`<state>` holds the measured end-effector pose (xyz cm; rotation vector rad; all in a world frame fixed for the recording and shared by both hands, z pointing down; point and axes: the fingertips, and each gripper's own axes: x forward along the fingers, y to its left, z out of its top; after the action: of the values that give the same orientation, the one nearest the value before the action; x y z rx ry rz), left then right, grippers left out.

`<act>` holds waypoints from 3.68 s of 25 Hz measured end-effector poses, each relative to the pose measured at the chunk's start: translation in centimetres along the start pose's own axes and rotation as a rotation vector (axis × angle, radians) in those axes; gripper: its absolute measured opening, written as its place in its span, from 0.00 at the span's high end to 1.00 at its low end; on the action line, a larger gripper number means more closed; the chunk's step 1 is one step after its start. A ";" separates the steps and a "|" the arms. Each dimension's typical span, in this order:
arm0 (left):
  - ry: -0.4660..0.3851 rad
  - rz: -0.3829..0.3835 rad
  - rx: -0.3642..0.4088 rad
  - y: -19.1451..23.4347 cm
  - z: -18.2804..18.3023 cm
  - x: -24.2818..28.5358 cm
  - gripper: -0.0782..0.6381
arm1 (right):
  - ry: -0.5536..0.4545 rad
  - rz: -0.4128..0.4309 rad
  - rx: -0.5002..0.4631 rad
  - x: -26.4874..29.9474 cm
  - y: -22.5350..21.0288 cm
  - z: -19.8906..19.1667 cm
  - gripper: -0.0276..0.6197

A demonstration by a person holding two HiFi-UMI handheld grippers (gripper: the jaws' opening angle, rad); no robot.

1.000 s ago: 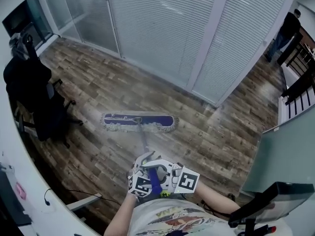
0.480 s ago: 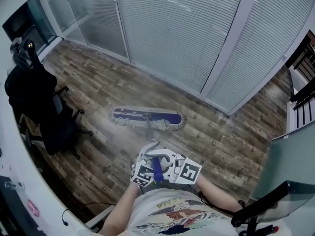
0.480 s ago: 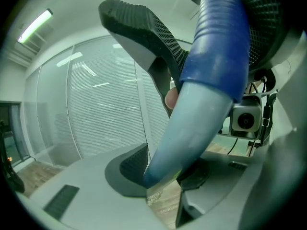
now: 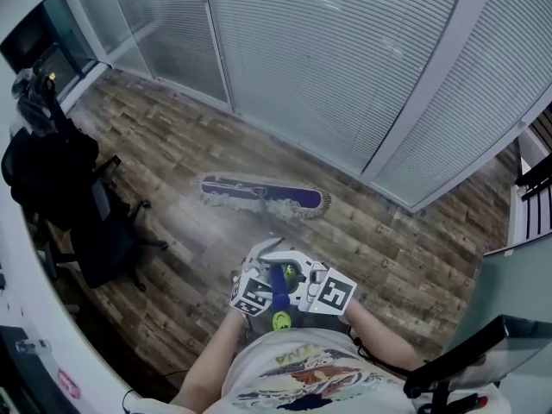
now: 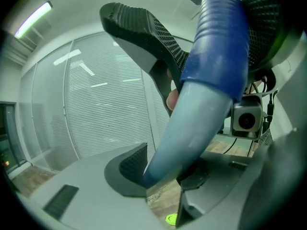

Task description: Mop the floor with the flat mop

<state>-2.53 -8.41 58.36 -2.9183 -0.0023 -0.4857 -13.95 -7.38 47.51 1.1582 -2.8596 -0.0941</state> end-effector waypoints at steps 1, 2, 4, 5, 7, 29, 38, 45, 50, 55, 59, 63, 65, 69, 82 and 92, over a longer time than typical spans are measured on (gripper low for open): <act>-0.001 0.003 -0.005 1.4 -0.1 1.0 0.73 | 0.004 0.003 0.003 0.3 -1.7 -0.3 0.59; -0.002 0.006 -0.010 2.9 -0.1 1.9 0.73 | 0.003 0.005 0.008 0.7 -3.4 -0.5 0.59; 0.003 0.014 -0.019 6.2 0.0 4.0 0.73 | -0.016 0.008 0.015 1.4 -7.2 -0.5 0.59; 0.007 0.018 -0.022 7.9 0.1 5.2 0.73 | -0.027 0.009 0.014 1.6 -9.3 -0.5 0.58; 0.013 0.026 -0.024 11.5 0.4 7.9 0.73 | -0.043 0.015 0.015 1.9 -13.7 -0.5 0.58; 0.040 0.068 -0.037 21.6 1.9 14.7 0.73 | -0.100 -0.030 0.117 3.0 -25.8 -0.5 0.58; 0.039 0.084 -0.026 6.7 -0.3 1.9 0.73 | -0.087 0.016 0.118 2.4 -5.9 0.7 0.58; 0.072 0.108 -0.029 -6.1 -0.7 -8.1 0.74 | -0.107 0.071 0.138 0.2 10.1 3.0 0.56; 0.097 0.151 -0.047 -13.8 0.1 -11.8 0.74 | -0.127 0.123 0.151 -3.3 18.2 4.3 0.56; 0.132 0.199 -0.061 -21.6 0.7 -13.9 0.75 | -0.147 0.179 0.166 -8.1 25.2 4.8 0.55; 0.170 0.221 -0.040 -28.5 1.3 -13.9 0.75 | -0.164 0.205 0.185 -13.5 30.2 4.6 0.55; 0.195 0.242 -0.031 -34.7 1.5 -14.3 0.75 | -0.162 0.239 0.201 -17.8 35.0 4.0 0.55; 0.198 0.246 -0.037 -35.9 1.2 -14.4 0.75 | -0.158 0.261 0.194 -18.5 36.1 3.9 0.55; 0.190 0.245 -0.031 -35.9 0.5 -13.3 0.75 | -0.136 0.303 0.175 -18.9 35.7 2.6 0.55; 0.168 0.230 -0.039 -25.3 -0.9 -9.3 0.74 | -0.110 0.315 0.176 -14.0 25.5 1.1 0.55; 0.145 0.209 -0.077 -3.5 -3.5 -7.5 0.72 | -0.088 0.285 0.188 0.3 8.6 0.6 0.55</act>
<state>-10.90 -5.35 59.80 -2.9053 0.3439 -0.6720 -20.17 -1.45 47.58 0.7727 -3.1333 0.1426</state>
